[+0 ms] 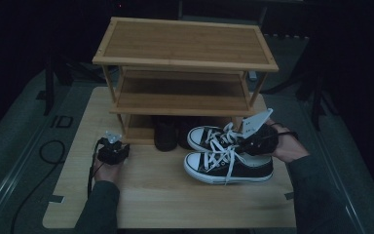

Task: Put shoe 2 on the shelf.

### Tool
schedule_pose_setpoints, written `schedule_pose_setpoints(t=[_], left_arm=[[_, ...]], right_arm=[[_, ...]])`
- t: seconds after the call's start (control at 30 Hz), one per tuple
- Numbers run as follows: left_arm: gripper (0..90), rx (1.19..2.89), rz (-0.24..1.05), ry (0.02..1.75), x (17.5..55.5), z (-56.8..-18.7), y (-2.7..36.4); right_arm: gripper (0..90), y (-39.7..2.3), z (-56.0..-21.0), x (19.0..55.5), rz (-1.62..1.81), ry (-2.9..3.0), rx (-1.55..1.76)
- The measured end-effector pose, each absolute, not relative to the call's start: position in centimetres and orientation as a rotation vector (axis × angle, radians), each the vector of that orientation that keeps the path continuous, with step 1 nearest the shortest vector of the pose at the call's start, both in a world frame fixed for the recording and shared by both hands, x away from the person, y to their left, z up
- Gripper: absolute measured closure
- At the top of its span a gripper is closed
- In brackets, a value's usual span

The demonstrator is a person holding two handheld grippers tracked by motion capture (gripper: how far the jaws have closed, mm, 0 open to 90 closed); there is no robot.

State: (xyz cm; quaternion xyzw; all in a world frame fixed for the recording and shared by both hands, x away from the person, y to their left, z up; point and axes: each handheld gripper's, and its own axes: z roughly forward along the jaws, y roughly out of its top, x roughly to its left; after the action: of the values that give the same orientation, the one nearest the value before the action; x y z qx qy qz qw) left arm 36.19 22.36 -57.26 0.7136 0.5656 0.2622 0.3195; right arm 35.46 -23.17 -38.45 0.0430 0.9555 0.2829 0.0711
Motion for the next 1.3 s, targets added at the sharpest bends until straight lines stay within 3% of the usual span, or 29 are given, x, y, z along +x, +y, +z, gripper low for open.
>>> schedule_pose_setpoints(t=[1.3], left_arm=[[62.6, 1.875, 0.686, 1.488, 36.2, -57.2, 22.4]], right_arm=[[85.8, -18.5, -35.7, 36.0, 0.961, 2.831, -0.049]])
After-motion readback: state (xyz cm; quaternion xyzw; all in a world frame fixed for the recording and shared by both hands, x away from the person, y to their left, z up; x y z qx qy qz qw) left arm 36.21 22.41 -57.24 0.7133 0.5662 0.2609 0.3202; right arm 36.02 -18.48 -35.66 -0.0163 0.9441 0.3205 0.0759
